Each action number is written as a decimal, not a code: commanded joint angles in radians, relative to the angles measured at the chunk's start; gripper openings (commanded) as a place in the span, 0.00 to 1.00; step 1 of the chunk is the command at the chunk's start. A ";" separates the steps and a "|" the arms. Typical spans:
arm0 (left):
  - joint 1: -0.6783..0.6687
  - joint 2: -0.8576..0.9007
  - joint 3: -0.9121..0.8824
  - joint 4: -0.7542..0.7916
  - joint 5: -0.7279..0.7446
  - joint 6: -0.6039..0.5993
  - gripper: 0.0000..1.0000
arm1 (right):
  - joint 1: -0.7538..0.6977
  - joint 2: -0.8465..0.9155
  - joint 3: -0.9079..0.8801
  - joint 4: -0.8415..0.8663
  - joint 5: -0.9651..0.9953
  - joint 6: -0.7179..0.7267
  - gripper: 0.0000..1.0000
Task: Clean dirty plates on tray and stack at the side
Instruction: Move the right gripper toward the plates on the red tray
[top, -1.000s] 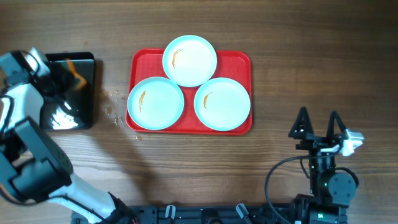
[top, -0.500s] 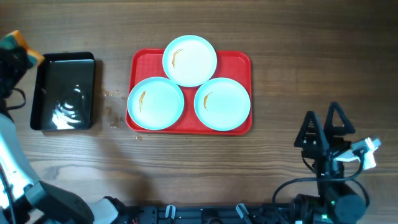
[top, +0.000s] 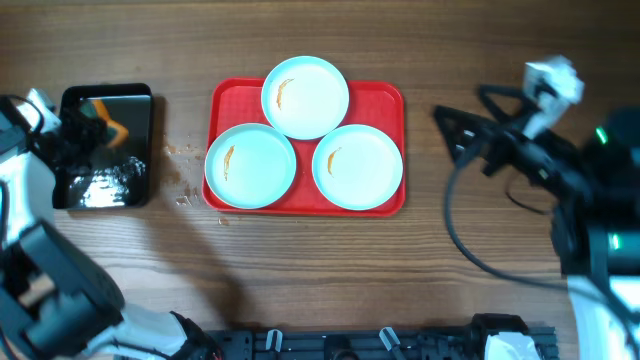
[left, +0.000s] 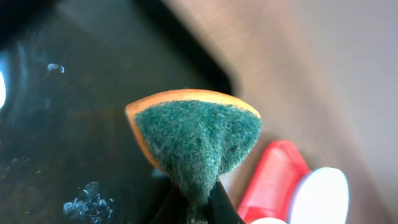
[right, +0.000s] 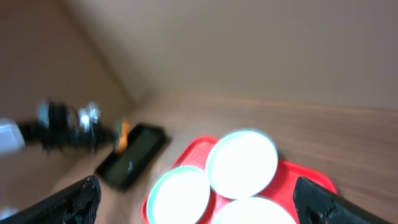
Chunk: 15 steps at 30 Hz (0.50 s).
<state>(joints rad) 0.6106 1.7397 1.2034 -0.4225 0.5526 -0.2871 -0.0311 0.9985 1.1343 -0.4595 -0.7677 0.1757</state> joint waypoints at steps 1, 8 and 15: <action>-0.002 -0.199 0.035 0.054 0.109 -0.005 0.04 | 0.204 0.187 0.159 -0.123 0.110 -0.229 0.99; -0.028 -0.188 0.011 0.069 -0.180 -0.004 0.04 | 0.442 0.476 0.240 -0.080 0.186 -0.195 1.00; -0.041 0.025 -0.014 0.080 -0.115 -0.009 0.04 | 0.477 0.657 0.240 0.130 0.144 0.094 0.99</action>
<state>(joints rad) 0.5747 1.6806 1.2167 -0.3386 0.3965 -0.2909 0.4427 1.5856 1.3502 -0.3744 -0.6094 0.1326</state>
